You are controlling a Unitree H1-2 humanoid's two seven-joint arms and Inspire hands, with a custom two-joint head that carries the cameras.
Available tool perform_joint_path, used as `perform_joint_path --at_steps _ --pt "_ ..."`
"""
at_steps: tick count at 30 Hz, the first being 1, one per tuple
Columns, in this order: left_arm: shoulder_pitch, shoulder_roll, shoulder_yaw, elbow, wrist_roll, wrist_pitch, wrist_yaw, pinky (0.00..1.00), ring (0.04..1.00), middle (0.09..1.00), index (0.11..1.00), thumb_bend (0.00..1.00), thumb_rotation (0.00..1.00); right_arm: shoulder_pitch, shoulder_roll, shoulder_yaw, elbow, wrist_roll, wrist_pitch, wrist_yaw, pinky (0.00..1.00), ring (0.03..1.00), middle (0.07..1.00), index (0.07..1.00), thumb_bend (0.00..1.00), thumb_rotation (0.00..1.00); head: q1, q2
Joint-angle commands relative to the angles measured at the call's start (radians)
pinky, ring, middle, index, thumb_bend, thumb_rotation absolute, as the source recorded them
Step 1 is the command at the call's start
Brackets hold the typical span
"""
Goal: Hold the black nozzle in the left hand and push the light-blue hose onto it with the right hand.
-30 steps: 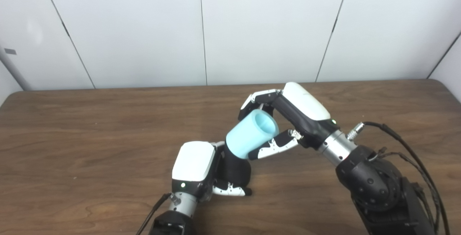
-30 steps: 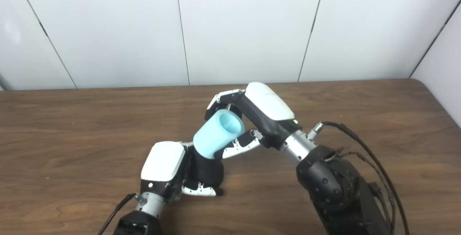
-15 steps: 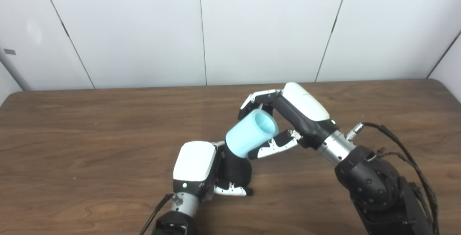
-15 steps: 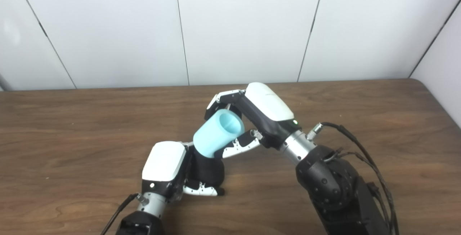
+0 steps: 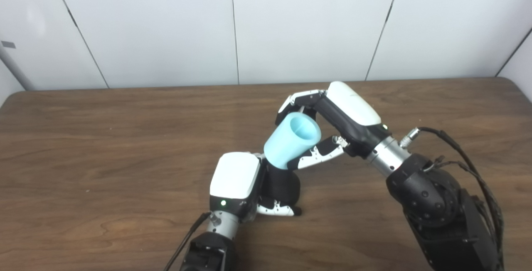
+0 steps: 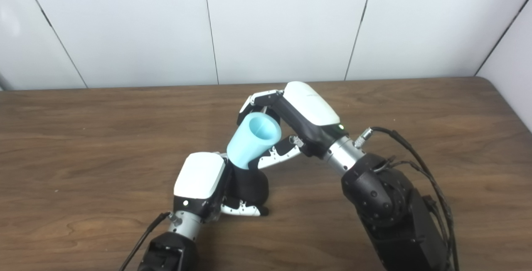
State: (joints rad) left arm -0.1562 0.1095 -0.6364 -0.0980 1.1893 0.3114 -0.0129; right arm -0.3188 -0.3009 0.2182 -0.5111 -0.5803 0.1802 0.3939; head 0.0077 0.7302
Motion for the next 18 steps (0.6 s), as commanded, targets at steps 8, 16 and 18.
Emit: perform_joint_path --at_steps 8,16,18 --pt "0.052 -0.013 -0.071 0.062 -0.015 -0.028 -0.116 0.57 0.556 0.527 0.475 0.52 0.00 -0.073 -0.008 -0.003 0.010 0.002 -0.008 0.016 0.35 0.390 0.509 0.517 0.50 0.00 -0.003 0.002" --pt "0.050 -0.023 -0.081 0.053 -0.008 -0.024 -0.126 0.54 0.534 0.472 0.484 0.53 0.00 -0.074 -0.005 0.018 0.033 0.010 0.015 0.059 0.33 0.392 0.504 0.526 0.49 0.00 0.000 0.012" --pt "0.051 -0.024 -0.082 0.052 -0.006 -0.023 -0.129 0.55 0.537 0.471 0.485 0.53 0.00 -0.071 -0.012 0.018 0.042 0.011 0.010 0.060 0.33 0.390 0.503 0.527 0.50 0.00 0.000 0.013"
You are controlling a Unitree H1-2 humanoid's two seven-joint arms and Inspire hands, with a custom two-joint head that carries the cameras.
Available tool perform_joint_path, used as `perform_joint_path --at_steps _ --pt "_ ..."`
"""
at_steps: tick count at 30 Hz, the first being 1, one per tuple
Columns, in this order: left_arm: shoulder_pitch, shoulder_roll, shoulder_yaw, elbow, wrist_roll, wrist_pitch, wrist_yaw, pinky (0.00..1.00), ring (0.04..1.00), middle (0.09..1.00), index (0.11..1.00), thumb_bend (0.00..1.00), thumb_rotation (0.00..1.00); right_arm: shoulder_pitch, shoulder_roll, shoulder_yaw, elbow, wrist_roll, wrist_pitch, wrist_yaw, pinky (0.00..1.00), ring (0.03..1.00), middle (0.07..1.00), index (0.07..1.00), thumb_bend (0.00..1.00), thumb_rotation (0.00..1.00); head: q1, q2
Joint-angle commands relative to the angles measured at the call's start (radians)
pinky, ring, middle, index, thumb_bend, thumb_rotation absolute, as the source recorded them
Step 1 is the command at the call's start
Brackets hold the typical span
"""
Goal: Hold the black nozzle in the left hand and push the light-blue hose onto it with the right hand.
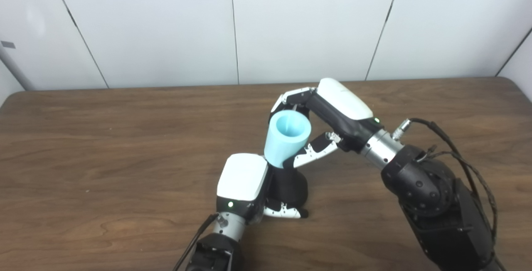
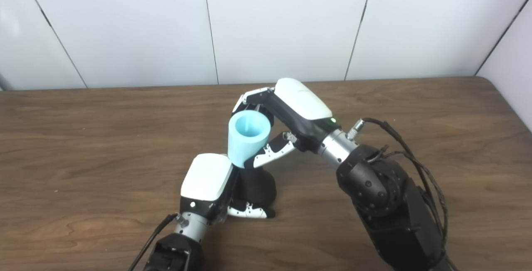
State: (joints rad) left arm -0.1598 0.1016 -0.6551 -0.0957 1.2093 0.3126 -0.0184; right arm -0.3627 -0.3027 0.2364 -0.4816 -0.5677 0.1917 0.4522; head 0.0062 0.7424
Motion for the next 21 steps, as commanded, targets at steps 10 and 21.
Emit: perform_joint_path --at_steps 10,21 --pt "0.056 -0.019 -0.054 0.045 -0.020 -0.022 -0.132 0.57 0.553 0.502 0.480 0.52 0.00 -0.015 -0.051 0.000 0.012 -0.007 0.017 0.044 0.36 0.387 0.507 0.516 0.50 0.00 -0.004 0.012" --pt "0.055 -0.014 -0.045 0.042 -0.017 -0.022 -0.135 0.59 0.571 0.530 0.472 0.52 0.00 0.008 -0.065 0.000 0.007 -0.003 0.030 0.059 0.33 0.382 0.508 0.520 0.49 0.00 -0.008 0.019"
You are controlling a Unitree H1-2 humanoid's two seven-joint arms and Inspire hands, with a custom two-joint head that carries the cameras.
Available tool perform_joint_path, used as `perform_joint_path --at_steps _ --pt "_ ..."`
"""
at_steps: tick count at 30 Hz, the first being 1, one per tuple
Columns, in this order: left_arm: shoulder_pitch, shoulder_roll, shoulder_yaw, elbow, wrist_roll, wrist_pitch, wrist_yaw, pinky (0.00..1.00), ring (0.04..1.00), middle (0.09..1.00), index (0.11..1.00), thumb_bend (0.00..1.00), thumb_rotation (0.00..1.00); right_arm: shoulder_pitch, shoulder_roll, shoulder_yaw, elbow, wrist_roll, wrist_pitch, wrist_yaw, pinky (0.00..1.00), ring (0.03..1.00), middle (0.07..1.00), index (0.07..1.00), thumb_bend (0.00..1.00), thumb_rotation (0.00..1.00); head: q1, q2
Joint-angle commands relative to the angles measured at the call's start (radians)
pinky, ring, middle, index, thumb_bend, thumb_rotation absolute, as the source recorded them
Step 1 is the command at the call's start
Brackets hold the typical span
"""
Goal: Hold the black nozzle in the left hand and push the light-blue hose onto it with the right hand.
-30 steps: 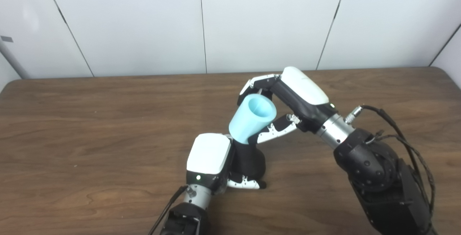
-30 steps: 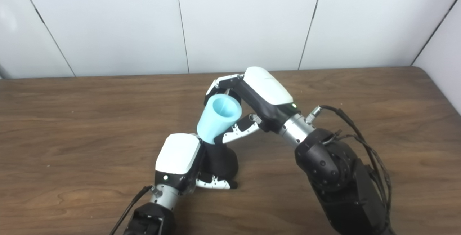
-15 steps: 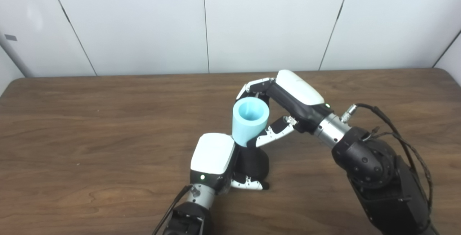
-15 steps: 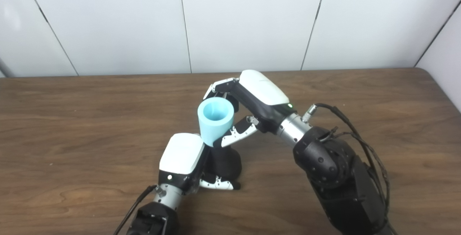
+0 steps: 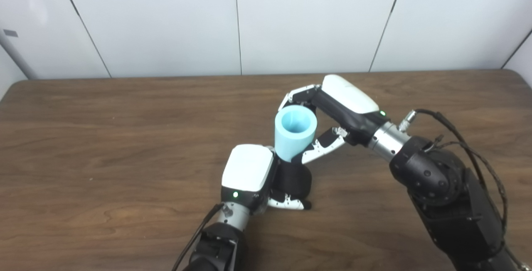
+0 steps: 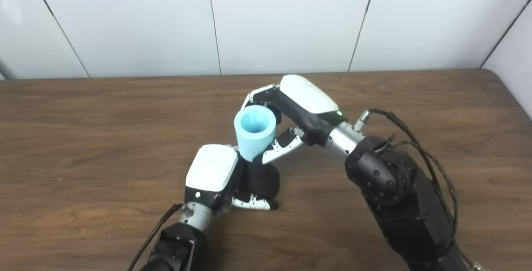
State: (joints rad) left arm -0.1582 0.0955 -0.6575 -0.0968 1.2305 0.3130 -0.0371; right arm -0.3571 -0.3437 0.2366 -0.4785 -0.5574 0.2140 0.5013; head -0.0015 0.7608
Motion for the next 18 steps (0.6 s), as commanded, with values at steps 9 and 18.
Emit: perform_joint_path --at_steps 9,18 --pt "0.051 -0.014 -0.038 0.036 -0.036 -0.016 -0.130 0.59 0.577 0.543 0.465 0.52 0.00 0.027 -0.019 0.007 0.017 -0.011 0.001 -0.004 0.35 0.381 0.504 0.522 0.50 0.00 -0.008 0.002" --pt "0.047 -0.025 -0.040 0.036 -0.030 -0.013 -0.135 0.56 0.558 0.498 0.483 0.52 0.00 0.044 -0.011 0.011 0.027 0.009 0.006 -0.010 0.37 0.383 0.497 0.536 0.50 0.00 -0.010 0.004"
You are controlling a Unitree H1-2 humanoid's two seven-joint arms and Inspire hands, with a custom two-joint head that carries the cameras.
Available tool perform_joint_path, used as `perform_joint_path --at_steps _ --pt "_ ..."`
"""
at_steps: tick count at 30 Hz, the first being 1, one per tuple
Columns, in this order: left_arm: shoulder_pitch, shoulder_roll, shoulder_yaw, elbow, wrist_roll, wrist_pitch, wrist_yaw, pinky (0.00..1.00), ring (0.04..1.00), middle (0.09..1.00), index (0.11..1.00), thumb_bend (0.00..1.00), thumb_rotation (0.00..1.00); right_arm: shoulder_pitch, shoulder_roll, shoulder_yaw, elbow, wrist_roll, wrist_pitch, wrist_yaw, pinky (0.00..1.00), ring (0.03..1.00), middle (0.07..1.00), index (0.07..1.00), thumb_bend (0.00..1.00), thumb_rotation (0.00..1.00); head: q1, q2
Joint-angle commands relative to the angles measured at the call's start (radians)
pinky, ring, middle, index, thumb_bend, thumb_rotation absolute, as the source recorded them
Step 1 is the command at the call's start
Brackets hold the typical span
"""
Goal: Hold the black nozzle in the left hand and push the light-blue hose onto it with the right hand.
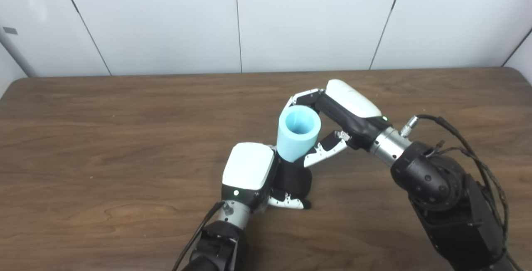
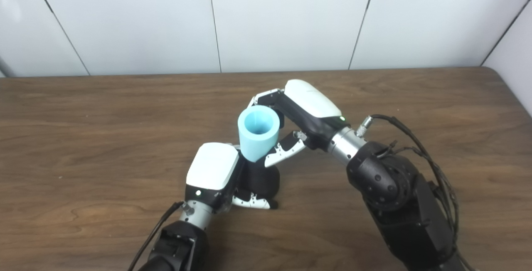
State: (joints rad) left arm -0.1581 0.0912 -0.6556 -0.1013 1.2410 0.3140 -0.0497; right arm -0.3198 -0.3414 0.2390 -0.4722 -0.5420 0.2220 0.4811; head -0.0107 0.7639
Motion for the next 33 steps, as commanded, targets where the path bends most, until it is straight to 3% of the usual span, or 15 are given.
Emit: perform_joint_path --at_steps 1,15,24,29,33 --pt "0.048 -0.021 -0.041 0.040 -0.041 -0.014 -0.123 0.57 0.563 0.504 0.481 0.52 0.00 0.009 -0.014 0.009 0.024 -0.004 -0.003 0.007 0.37 0.383 0.496 0.536 0.50 0.00 0.000 0.001" --pt "0.056 -0.021 -0.044 0.037 -0.038 -0.014 -0.119 0.57 0.574 0.520 0.476 0.52 0.00 0.012 0.002 -0.008 0.063 0.084 0.036 -0.006 0.34 0.387 0.494 0.535 0.49 0.00 -0.005 0.004" --pt "0.061 -0.024 -0.047 0.044 -0.038 -0.015 -0.114 0.58 0.573 0.532 0.469 0.52 0.00 -0.016 0.006 -0.034 0.053 0.180 0.202 0.016 0.29 0.395 0.500 0.560 0.49 0.00 -0.002 0.005" --pt "0.062 -0.025 -0.046 0.045 -0.044 -0.015 -0.114 0.53 0.529 0.487 0.483 0.52 0.00 -0.032 -0.002 -0.033 0.058 0.208 0.244 0.028 0.30 0.397 0.501 0.557 0.49 0.00 0.000 0.009" --pt "0.062 -0.026 -0.044 0.040 -0.045 -0.011 -0.121 0.56 0.561 0.518 0.477 0.52 0.00 -0.033 -0.007 -0.029 0.056 0.199 0.247 0.040 0.30 0.400 0.503 0.554 0.49 0.00 -0.001 0.014"
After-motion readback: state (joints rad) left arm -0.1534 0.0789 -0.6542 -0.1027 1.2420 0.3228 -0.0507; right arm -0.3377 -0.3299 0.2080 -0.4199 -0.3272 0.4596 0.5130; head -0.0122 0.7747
